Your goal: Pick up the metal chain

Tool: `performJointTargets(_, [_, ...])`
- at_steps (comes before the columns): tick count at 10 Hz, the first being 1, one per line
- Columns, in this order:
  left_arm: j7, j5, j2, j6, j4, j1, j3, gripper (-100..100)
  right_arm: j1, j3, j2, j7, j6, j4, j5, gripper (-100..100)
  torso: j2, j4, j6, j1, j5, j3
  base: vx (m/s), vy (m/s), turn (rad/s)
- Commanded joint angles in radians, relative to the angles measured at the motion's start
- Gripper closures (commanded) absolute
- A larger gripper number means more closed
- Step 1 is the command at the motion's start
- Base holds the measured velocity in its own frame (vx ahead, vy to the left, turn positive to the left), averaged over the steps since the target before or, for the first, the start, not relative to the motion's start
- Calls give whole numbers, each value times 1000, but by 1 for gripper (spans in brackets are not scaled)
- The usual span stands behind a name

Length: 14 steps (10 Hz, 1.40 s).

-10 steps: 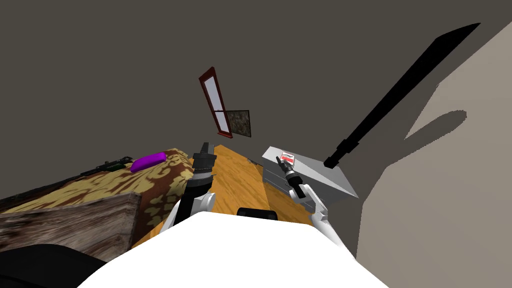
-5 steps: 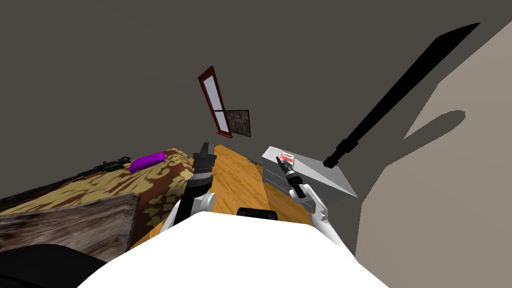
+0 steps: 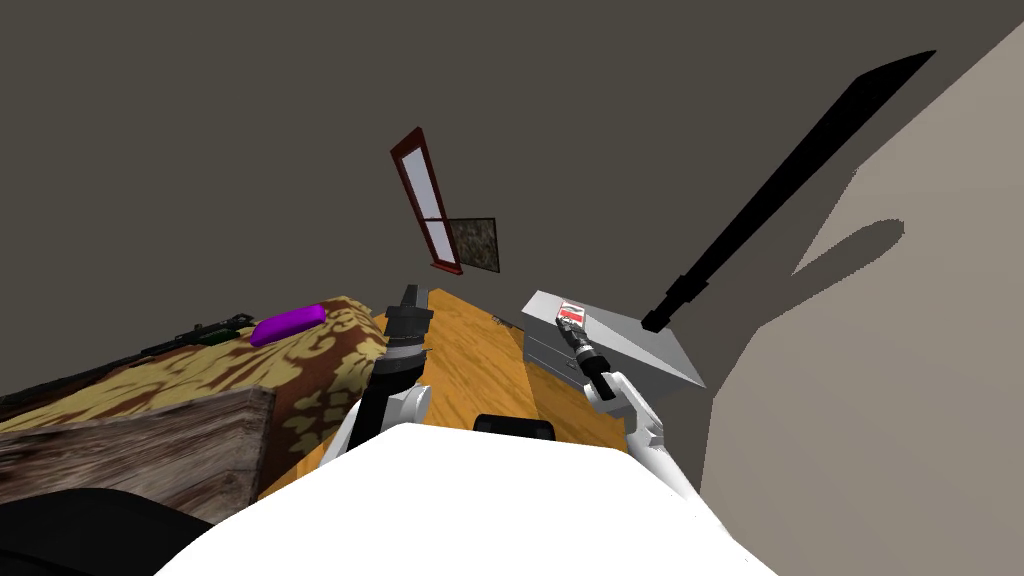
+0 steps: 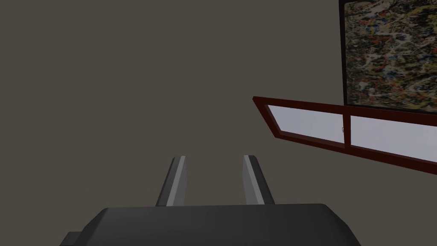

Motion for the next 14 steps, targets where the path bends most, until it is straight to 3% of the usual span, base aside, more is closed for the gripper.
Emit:
performJointTargets(1, [0,0,0,0,0,0,0,0,28,1,-18,25,22,-7,19,-100,0,0,0,0,0,0,-132,-9,-16])
performJointTargets(6, [0,0,-1,0,0,-10,-2,0,93,-4,-104,125,92,38,114,-100,30,5,-11,5,3,18,-73,1,2])
performJointTargets(14, [0,0,-2,0,0,-12,-3,0,151,9,-211,263,185,116,258,-100,32,5,-12,10,5,19,14,15,58])
